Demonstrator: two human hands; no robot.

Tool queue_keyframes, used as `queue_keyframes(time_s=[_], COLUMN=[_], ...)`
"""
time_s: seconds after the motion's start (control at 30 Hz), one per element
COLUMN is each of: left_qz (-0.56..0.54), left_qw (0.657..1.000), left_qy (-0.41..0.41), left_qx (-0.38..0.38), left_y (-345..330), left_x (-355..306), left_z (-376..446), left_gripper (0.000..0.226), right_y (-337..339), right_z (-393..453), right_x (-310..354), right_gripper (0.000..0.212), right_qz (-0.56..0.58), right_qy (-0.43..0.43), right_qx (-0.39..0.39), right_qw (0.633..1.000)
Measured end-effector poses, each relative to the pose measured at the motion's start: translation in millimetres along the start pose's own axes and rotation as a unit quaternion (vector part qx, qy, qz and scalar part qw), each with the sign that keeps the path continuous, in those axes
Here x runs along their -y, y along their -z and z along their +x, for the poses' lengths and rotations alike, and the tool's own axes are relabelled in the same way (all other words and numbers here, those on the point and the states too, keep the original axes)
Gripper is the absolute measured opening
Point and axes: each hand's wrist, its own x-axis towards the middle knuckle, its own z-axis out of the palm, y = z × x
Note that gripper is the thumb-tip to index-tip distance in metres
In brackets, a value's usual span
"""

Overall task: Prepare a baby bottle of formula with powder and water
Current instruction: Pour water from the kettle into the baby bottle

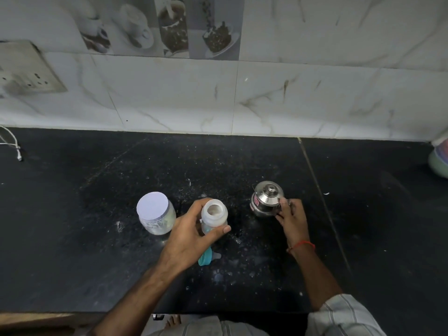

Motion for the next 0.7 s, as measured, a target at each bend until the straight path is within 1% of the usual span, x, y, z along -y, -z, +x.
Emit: queue_keyframes(time_s=[0.13, 0.27, 0.43, 0.6, 0.7], left_qz=[0.011, 0.029, 0.049, 0.065, 0.073], left_qw=[1.000, 1.000, 0.998, 0.997, 0.995], left_qy=[-0.002, 0.005, 0.010, 0.014, 0.016], left_qx=[0.000, 0.010, 0.026, 0.049, 0.060], left_y=[-8.3, -16.1, -28.3, -39.3, -43.2], left_x=[-4.2, -3.1, 2.3, 7.6, 5.7], left_z=[3.6, 5.1, 4.6, 4.9, 4.6], left_gripper=[0.053, 0.052, 0.053, 0.055, 0.055], right_y=[5.7, 16.1, 31.7, 42.4, 48.3], right_z=[-8.1, -19.9, -43.5, -77.0, -92.2], right_x=[15.2, 55.2, 101.6, 132.3, 143.2], right_gripper=[0.018, 0.012, 0.010, 0.017, 0.012], right_qz=[0.054, 0.089, 0.110, 0.065, 0.008], right_qy=[0.004, 0.033, 0.070, 0.131, 0.177], right_qx=[0.005, 0.021, 0.036, 0.071, 0.095], right_qw=[0.999, 0.995, 0.991, 0.987, 0.980])
